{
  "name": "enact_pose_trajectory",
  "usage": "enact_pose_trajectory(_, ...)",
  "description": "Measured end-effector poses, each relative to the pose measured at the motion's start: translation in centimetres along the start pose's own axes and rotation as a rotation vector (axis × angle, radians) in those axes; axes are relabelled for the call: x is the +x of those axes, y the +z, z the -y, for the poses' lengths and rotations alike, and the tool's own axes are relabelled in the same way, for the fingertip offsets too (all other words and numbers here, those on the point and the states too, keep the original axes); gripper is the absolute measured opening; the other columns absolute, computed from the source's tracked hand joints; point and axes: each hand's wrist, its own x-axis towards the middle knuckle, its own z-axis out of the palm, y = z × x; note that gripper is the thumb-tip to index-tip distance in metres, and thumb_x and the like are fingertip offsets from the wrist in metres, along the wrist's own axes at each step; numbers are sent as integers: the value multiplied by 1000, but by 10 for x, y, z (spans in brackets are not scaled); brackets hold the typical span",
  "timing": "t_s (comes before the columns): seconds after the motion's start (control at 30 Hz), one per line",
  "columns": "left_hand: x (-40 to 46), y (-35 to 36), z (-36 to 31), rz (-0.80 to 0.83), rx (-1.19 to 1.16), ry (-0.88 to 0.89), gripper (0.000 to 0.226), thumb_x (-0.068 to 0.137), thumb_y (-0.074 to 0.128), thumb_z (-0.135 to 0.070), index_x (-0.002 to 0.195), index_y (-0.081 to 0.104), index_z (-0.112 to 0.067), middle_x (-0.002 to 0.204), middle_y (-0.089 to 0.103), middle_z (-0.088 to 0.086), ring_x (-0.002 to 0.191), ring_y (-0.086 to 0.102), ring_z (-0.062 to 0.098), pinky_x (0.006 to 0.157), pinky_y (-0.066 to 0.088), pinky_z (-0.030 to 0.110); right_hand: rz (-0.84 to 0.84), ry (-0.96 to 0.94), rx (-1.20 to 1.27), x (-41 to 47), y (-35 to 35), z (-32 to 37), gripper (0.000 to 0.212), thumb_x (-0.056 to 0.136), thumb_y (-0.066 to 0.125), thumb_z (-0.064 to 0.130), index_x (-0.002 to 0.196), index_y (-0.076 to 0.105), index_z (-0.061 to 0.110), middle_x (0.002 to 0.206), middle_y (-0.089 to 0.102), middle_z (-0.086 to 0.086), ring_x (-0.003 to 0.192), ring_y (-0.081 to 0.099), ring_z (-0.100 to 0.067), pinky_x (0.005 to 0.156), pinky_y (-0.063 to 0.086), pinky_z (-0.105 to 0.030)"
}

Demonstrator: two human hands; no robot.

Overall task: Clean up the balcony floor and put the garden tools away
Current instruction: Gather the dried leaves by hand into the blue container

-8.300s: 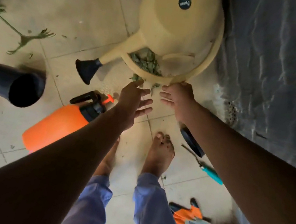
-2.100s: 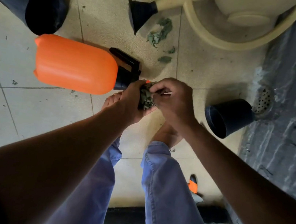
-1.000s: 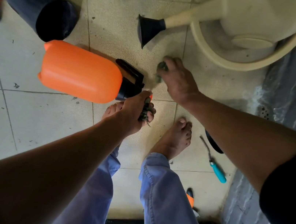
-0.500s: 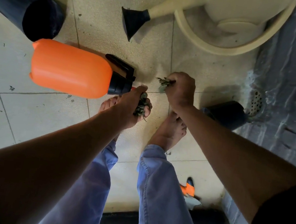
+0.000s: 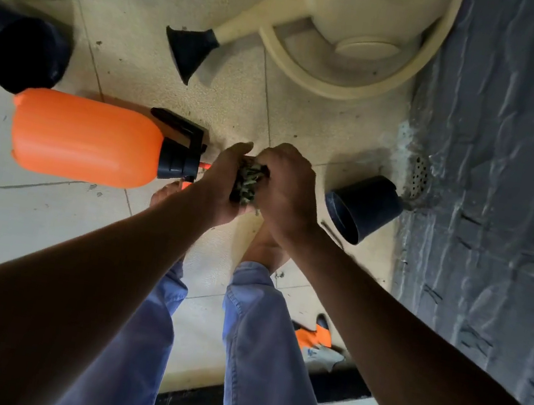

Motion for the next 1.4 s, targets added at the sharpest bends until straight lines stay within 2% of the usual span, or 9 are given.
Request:
enact_pose_trajectory(0.17,1,12,6,-54,16,-35,47,95,55,-59,84,71,-16,75,73,5,75,70,20,72,50,30,154,-20,-178,-4,28,9,14,85,67,3,99,71,1,92,64,-13,85,67,-27,70,54,-34)
enact_pose_trajectory(0.27,6,8,7,-159,36,-20,40,99,54,-50,81,65,-16,65,69,4,71,66,19,67,48,29,102,-31,-51,-15,25,10,16,77,74,5,92,69,3,82,64,-11,74,65,-24,64,49,-30)
enact_pose_trajectory(0.4,11,7,9,-184,35,82,28,100,55,-35,79,61,-17,63,63,0,62,63,14,58,47,24,-23,-35,162,-21,0,4,16,84,61,2,98,68,5,87,68,-9,80,64,-24,68,49,-31)
enact_pose_trajectory(0.53,20,4,10,-162,-50,45,38,103,51,-27,67,53,-17,61,50,-1,44,50,8,40,36,13,-153,107,198,-4,11,-29,23,85,53,0,97,70,9,89,71,-3,84,65,-20,71,52,-32)
enact_pose_trajectory(0.77,30,-18,20,-153,17,21,38,104,49,-29,68,52,-18,64,47,-1,52,46,10,37,31,13,177,39,-163,29,68,-74,25,87,68,8,109,60,16,105,57,-10,91,61,-30,67,52,-36)
enact_pose_trajectory(0.9,28,-36,30,-147,70,-14,37,103,52,-30,69,55,-16,66,49,-1,55,49,10,38,32,13,271,-44,-240,34,82,-73,31,85,62,-3,113,58,8,110,55,-16,93,59,-35,64,37,-34)
enact_pose_trajectory(1.13,17,-44,30,-133,217,-87,36,103,51,-31,77,63,-11,64,54,2,51,51,10,34,31,13,246,200,28,33,54,-75,14,81,66,7,87,71,18,93,70,0,86,68,-21,71,57,-36)
enact_pose_trajectory(1.23,12,-31,25,-112,230,-63,40,106,45,-34,81,64,-10,63,52,2,51,50,9,33,31,12,192,173,133,18,23,-60,13,76,69,9,81,69,21,88,68,0,80,66,-20,70,56,-37)
enact_pose_trajectory(1.4,5,15,22,-18,229,-61,39,101,47,-33,66,59,-22,61,49,-6,44,44,5,35,26,10,167,104,95,-14,-16,-33,7,77,69,20,82,72,18,83,71,-1,81,65,-23,70,48,-37)
